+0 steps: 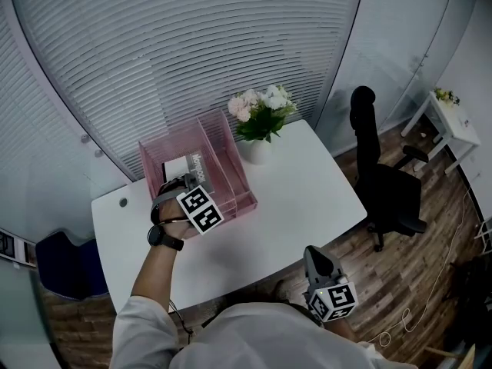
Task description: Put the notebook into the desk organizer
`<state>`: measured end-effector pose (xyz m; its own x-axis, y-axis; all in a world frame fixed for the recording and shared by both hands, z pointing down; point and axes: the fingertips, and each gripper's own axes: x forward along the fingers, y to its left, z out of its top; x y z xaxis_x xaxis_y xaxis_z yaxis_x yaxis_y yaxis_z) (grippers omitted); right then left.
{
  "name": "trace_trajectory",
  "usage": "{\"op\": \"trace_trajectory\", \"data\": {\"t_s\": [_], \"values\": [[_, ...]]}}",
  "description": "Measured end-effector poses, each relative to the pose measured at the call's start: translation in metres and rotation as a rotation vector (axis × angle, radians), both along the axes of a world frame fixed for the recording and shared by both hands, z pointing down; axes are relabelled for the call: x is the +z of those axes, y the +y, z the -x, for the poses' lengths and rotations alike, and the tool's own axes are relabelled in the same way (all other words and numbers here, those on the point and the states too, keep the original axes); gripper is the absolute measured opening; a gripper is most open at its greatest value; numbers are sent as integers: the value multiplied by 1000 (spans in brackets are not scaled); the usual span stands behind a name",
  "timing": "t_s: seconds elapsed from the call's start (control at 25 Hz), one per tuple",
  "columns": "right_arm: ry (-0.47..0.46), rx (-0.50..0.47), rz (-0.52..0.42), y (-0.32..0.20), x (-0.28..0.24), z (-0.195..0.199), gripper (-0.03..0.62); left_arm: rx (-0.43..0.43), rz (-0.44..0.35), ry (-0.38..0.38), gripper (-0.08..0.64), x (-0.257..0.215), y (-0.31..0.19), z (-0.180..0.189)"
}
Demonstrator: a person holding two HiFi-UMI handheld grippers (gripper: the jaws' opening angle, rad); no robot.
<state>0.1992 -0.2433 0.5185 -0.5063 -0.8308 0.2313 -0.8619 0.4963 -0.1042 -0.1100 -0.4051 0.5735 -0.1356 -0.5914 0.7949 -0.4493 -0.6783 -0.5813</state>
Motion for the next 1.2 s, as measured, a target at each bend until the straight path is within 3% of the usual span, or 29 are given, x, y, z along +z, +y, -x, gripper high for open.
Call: {"op": "trace_trajectory", "data": {"t_s": [0.4, 1.0, 1.2], "values": [[-10, -5, 0, -10, 1, 0, 12, 19, 105, 32, 202, 3, 6, -5], [-14, -30, 0, -21, 1, 3, 12, 34, 164, 122, 254, 0, 21, -14], [-13, -47, -6, -22, -1, 8, 12, 53, 164, 222, 327, -3, 29, -27]]}}
